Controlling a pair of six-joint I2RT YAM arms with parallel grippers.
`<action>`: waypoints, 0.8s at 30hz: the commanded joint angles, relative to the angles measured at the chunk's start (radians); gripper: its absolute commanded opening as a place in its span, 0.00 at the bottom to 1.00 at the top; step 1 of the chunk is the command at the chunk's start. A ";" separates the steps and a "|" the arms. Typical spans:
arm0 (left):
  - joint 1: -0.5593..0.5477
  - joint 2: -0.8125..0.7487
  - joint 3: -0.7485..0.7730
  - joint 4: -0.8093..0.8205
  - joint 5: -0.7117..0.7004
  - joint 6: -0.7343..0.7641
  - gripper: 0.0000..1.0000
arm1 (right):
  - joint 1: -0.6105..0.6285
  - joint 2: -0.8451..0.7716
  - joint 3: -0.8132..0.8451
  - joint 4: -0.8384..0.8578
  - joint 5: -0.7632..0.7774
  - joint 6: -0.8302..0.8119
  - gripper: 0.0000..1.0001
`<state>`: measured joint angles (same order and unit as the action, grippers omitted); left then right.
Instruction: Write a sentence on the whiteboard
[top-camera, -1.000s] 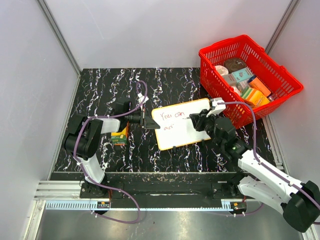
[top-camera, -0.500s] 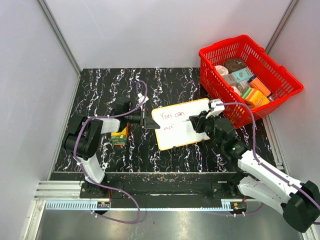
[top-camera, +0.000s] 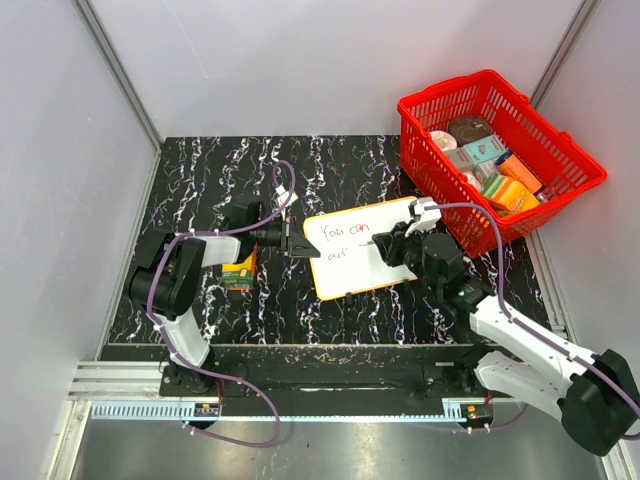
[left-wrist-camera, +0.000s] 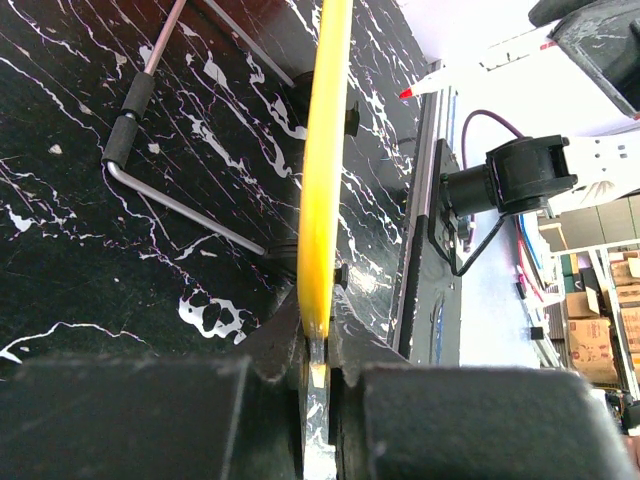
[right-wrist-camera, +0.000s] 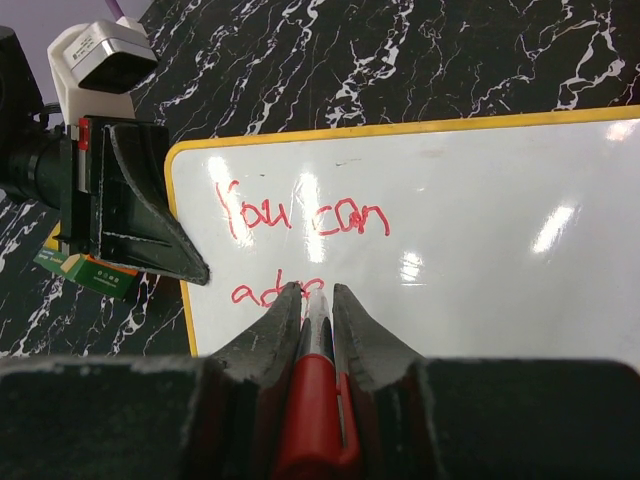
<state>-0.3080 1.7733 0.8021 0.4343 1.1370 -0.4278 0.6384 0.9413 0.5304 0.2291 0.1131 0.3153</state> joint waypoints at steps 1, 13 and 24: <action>-0.016 -0.031 0.022 -0.022 0.001 0.038 0.00 | -0.008 0.019 0.023 0.078 -0.021 0.010 0.00; -0.017 -0.034 0.025 -0.031 0.003 0.044 0.00 | -0.006 0.093 0.037 0.107 0.010 0.030 0.00; -0.017 -0.035 0.026 -0.039 0.004 0.050 0.00 | -0.006 0.109 0.028 0.130 0.029 0.042 0.00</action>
<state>-0.3099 1.7679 0.8066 0.4160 1.1362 -0.4168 0.6384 1.0454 0.5308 0.2962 0.1150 0.3454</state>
